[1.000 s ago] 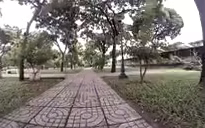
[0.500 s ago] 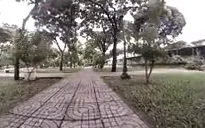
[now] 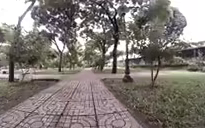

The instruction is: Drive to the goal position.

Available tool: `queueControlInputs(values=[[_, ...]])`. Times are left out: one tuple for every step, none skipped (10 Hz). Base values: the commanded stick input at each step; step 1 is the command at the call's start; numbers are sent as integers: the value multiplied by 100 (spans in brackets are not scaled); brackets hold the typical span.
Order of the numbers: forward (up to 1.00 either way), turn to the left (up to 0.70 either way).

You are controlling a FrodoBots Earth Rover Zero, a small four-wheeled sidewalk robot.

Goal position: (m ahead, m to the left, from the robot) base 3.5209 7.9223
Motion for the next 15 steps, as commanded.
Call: queueControlInputs(values=[[70,0],[70,0],[70,0],[70,0],[70,0],[70,0],[70,0],[70,0],[70,0],[70,0],[70,0],[70,0],[70,0],[70,0],[70,0]])
